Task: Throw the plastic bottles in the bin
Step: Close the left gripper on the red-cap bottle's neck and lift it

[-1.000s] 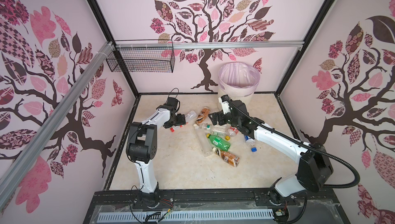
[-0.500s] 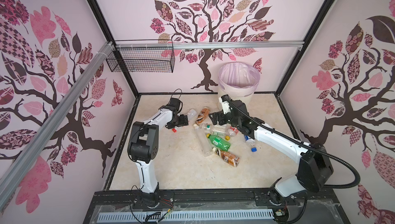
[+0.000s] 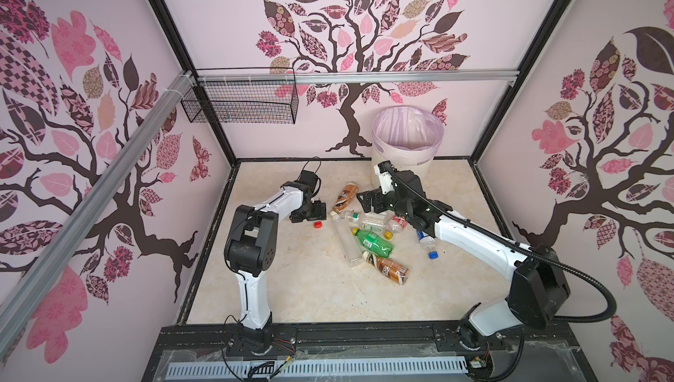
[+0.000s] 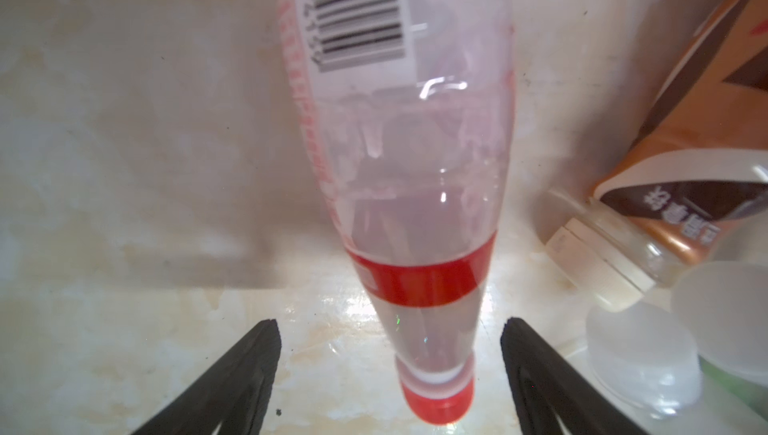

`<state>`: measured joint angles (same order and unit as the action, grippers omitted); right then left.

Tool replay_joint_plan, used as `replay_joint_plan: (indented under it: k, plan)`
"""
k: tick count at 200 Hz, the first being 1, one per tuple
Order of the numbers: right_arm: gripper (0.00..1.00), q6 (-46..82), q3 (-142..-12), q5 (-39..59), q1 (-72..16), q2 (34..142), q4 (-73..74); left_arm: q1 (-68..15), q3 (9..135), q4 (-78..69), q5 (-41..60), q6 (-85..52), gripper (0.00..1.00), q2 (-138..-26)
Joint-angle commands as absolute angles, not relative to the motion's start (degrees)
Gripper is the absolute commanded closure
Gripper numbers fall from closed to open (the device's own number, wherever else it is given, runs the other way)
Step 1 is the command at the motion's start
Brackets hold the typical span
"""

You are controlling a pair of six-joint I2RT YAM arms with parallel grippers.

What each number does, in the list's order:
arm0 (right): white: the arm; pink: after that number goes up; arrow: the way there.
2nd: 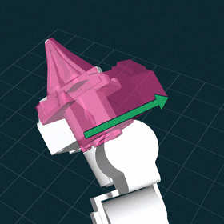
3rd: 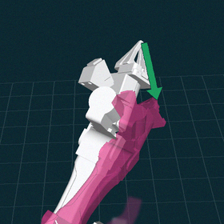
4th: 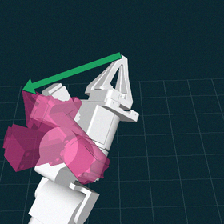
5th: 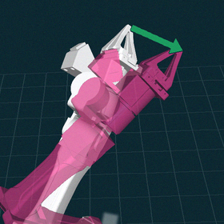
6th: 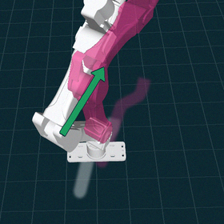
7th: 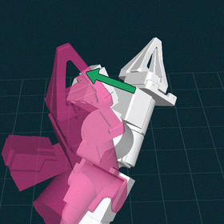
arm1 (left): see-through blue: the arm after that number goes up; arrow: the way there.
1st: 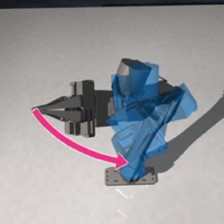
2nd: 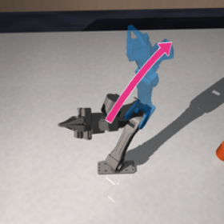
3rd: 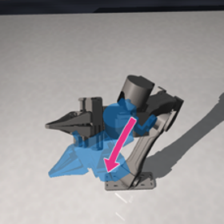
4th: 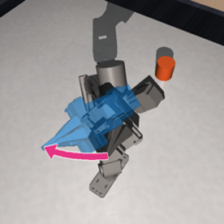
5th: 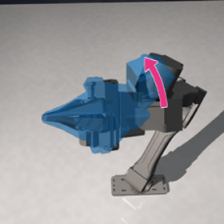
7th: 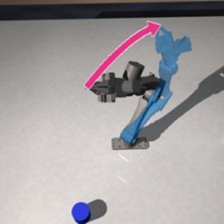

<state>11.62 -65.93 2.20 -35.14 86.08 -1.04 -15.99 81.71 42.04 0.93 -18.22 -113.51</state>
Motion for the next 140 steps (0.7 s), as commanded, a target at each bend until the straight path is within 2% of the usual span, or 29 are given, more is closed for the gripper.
replay_joint_plan:
  k: [1,48,91,140]
  plan:
    - [0.01,11.25,-65.33,1.59,-35.24,83.42,-0.87,-15.09,83.95,41.91,0.88,-18.84,0.17,-114.22]
    - [0.01,11.33,-65.13,1.50,-35.22,83.45,-0.58,-14.03,83.42,40.71,3.91,-19.92,0.28,-115.14]
    - [0.00,11.32,-64.90,1.70,-35.23,83.41,-0.31,-13.93,83.79,41.04,4.41,-20.21,0.31,-116.63]
    - [0.00,11.51,-64.68,1.77,-35.22,83.42,0.04,-13.89,83.54,40.69,5.05,-20.48,0.43,-117.05]
